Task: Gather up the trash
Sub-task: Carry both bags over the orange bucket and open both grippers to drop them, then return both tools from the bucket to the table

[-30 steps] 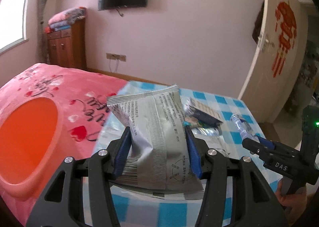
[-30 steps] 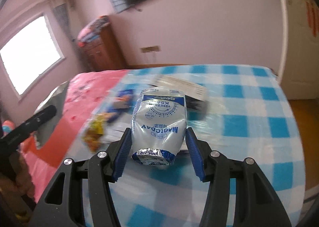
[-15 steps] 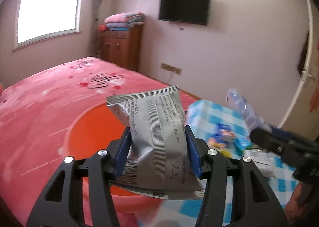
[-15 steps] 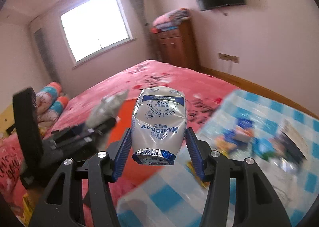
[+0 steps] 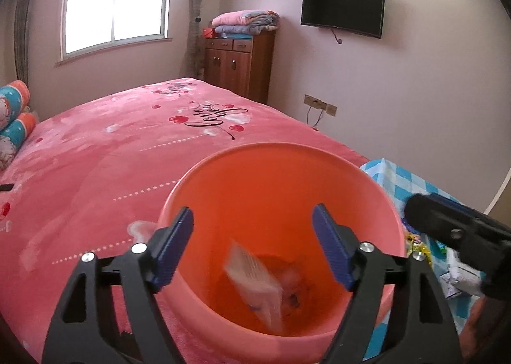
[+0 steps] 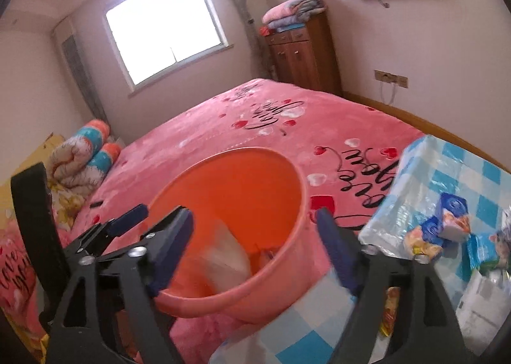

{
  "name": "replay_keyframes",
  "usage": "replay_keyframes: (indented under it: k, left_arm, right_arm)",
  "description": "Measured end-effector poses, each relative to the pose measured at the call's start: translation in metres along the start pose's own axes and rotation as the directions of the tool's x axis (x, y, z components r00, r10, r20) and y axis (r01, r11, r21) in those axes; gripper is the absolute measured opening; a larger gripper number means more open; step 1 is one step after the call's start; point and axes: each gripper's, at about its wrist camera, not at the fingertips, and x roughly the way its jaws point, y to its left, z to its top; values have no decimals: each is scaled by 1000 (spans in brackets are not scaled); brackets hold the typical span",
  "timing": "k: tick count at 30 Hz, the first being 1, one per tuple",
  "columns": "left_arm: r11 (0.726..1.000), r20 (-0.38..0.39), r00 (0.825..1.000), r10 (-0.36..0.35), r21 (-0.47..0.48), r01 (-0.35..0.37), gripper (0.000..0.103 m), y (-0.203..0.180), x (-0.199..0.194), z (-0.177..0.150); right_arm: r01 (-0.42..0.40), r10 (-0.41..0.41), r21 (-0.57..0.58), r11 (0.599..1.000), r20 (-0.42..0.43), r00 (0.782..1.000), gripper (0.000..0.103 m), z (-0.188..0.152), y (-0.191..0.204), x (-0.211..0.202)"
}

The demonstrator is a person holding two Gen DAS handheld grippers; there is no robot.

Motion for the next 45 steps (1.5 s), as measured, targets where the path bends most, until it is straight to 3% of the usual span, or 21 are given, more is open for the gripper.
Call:
replay_keyframes:
  k: [9, 16, 25, 35, 45]
  left_arm:
    - [997, 26, 999, 34, 69, -36, 91, -24, -11, -4]
    - [995, 32, 999, 12, 100, -15, 94, -49, -29, -9]
    - [989, 26, 999, -25, 145, 21, 95, -80, -47, -20]
    - [976, -2, 997, -71, 208, 70, 95, -116, -56, -36]
    - [964, -38, 993, -109, 239, 115, 95, -147, -54, -55]
  right_arm:
    - [133, -136, 36, 990, 101, 986, 94, -34, -28, -47]
    - [210, -217, 75, 975, 101, 971, 94, -64, -50, -73]
    - [277, -299, 171, 946, 119, 947, 96, -94, -83, -107]
    - [354, -380, 174, 919, 145, 914, 96, -120, -101, -134]
    - [376, -420, 254, 891, 147, 896, 96, -139, -140, -156]
